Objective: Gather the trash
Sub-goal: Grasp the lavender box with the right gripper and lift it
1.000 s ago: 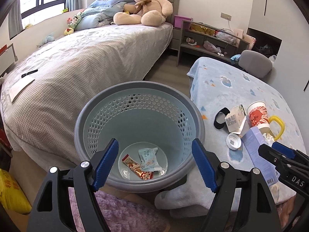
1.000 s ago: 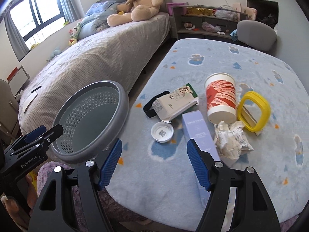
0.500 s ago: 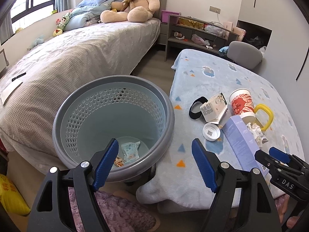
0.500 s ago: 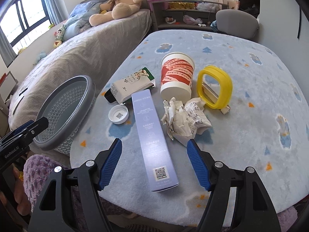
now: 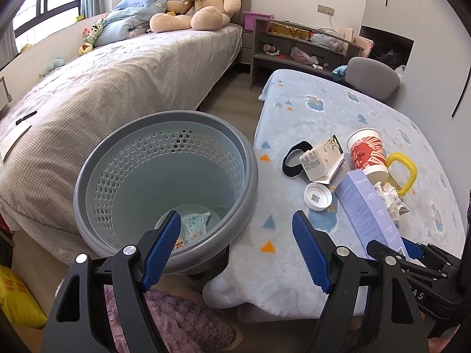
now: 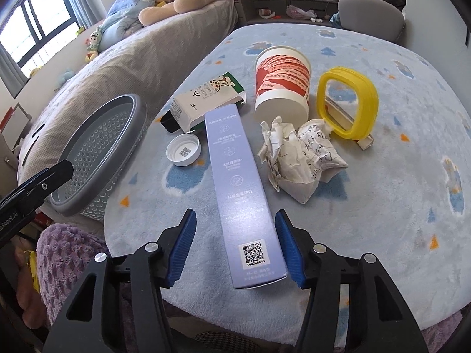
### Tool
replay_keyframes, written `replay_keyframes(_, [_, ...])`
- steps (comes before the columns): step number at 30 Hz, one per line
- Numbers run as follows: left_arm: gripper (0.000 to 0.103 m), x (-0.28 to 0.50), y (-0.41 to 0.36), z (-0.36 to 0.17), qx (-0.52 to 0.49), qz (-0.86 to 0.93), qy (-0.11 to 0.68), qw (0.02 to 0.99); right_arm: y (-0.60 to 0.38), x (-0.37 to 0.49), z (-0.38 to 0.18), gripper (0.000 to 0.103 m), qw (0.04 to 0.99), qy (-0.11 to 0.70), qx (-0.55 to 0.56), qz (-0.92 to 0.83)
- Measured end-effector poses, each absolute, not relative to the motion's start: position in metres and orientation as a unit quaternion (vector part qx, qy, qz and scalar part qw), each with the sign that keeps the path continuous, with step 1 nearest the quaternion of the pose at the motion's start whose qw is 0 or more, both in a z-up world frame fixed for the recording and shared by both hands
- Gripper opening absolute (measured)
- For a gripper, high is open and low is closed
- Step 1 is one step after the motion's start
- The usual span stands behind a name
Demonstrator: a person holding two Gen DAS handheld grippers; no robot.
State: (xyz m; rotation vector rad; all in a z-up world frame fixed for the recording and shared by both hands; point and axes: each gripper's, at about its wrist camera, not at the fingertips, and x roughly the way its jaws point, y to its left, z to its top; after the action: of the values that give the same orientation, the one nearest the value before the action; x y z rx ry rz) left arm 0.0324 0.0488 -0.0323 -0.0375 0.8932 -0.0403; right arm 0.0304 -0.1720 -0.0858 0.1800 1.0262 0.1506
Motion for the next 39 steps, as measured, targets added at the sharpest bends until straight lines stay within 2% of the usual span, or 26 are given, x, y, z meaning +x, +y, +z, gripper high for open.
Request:
replay_keyframes(8, [0.075,0.036,0.049,-0.035,-0.020,-0.022,0.437,0.899,-0.160,0.043,-0.090,0.044,0.861,0.496,0.080,0.079])
replay_keyframes(16, [0.075,0.036,0.048,-0.036,-0.021,-0.025,0.438,0.899,-0.153,0.062,-0.097,0.044,0.856,0.507,0.068,0.072])
replay_keyframes(26, [0.075,0.038,0.040,-0.041,-0.017,-0.034,0.445,0.895,-0.153,0.076,-0.103,0.033,0.854,0.512,0.066,0.063])
replay_keyframes(39, [0.075,0.042,0.024,-0.048,-0.001,-0.046,0.454,0.890,-0.168,0.046,-0.077,0.032,0.867,0.482,0.094,0.080])
